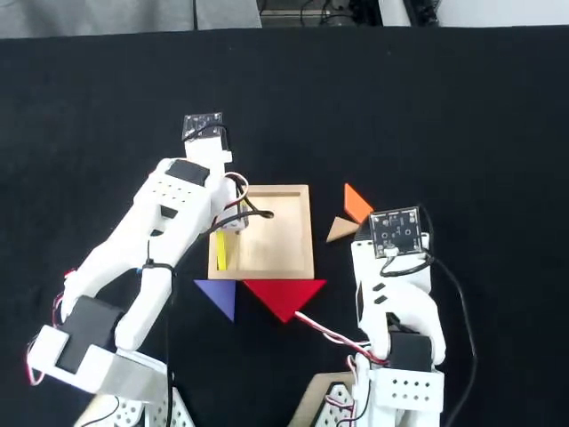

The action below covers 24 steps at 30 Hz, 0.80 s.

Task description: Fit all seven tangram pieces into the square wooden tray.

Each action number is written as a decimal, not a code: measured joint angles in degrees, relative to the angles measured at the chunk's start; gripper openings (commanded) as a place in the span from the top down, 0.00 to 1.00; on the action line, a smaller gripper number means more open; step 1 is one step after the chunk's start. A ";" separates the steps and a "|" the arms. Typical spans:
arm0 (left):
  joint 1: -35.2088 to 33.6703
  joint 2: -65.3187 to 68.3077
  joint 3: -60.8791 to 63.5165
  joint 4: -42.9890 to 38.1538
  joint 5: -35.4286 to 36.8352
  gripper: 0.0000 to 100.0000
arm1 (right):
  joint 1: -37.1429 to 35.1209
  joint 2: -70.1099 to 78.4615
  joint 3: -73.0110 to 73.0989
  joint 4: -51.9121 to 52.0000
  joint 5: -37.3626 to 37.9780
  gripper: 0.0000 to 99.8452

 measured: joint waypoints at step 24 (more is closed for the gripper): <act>11.52 -2.37 6.24 -18.46 0.00 0.82 | 0.00 0.00 0.00 0.00 0.00 0.75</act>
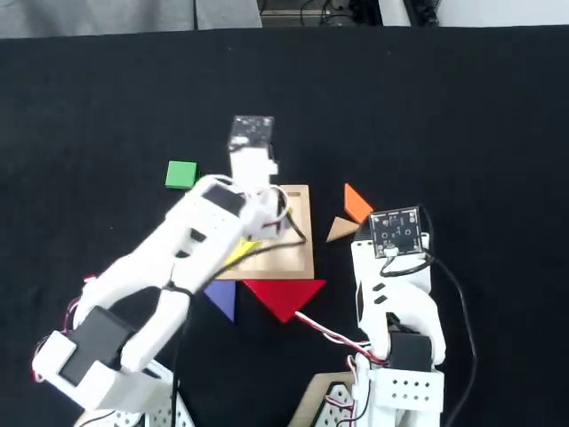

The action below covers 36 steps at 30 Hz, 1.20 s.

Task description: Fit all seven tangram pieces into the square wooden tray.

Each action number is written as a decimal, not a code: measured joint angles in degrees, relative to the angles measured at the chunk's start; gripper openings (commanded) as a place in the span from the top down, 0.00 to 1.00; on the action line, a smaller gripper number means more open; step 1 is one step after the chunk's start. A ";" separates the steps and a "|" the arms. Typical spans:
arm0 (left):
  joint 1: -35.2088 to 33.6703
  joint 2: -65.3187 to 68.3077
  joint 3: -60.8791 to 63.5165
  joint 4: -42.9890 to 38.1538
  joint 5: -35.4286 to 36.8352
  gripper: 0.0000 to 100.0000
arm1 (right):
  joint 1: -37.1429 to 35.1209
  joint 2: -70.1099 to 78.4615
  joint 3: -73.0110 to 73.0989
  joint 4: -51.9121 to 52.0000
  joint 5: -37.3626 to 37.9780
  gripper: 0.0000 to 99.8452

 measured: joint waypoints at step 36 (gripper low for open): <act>-0.09 7.91 2.20 -6.07 0.00 0.82 | 0.00 0.00 0.00 0.00 0.00 0.75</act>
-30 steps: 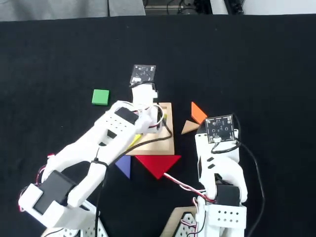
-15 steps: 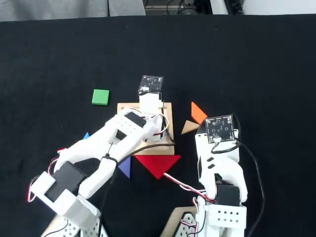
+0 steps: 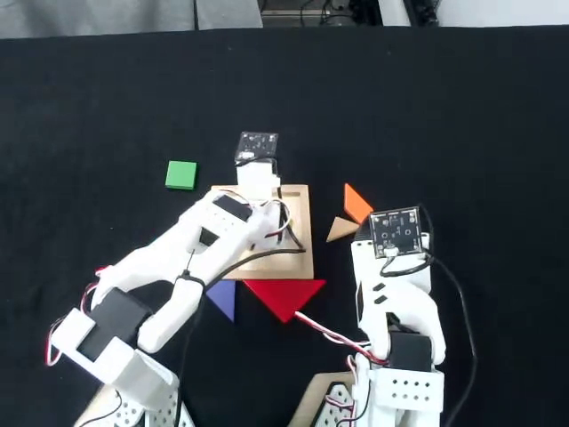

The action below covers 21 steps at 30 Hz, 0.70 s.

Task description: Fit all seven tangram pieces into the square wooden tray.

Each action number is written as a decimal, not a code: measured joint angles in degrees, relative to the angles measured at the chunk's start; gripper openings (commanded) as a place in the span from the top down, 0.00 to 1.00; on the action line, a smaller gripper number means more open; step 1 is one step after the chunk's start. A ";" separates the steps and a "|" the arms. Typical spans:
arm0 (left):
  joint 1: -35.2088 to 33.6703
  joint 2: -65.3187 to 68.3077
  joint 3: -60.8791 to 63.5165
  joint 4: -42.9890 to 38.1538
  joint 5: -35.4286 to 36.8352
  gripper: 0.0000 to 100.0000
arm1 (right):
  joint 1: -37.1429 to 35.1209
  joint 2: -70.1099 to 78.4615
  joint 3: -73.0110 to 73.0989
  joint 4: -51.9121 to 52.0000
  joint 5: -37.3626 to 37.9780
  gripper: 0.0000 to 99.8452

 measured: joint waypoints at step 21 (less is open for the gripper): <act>-9.23 -13.27 -0.62 14.77 0.09 0.82 | -0.09 0.00 0.00 0.00 0.00 0.75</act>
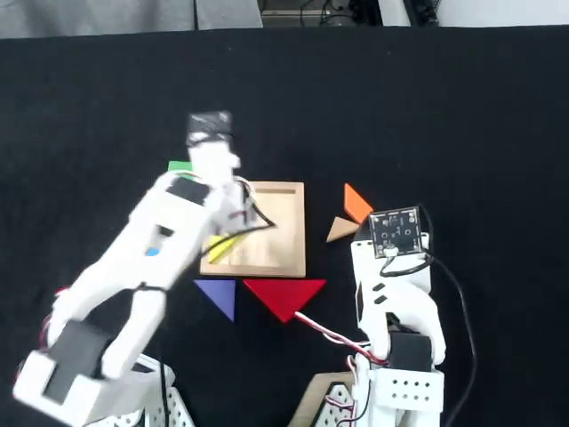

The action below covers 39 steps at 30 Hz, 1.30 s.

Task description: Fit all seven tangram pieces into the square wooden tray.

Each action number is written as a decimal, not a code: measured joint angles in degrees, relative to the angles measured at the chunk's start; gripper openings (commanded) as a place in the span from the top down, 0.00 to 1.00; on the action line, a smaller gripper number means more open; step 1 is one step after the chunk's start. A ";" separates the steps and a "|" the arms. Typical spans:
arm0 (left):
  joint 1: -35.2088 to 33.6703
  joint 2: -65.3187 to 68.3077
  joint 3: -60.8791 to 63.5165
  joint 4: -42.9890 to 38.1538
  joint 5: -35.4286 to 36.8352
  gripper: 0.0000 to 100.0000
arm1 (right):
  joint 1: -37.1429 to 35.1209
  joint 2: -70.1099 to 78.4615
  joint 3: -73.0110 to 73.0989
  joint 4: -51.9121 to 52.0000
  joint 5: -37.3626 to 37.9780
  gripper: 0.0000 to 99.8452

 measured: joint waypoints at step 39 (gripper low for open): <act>-22.42 -40.53 30.77 -13.80 -16.79 0.82 | -36.04 32.09 -30.07 25.67 12.57 0.74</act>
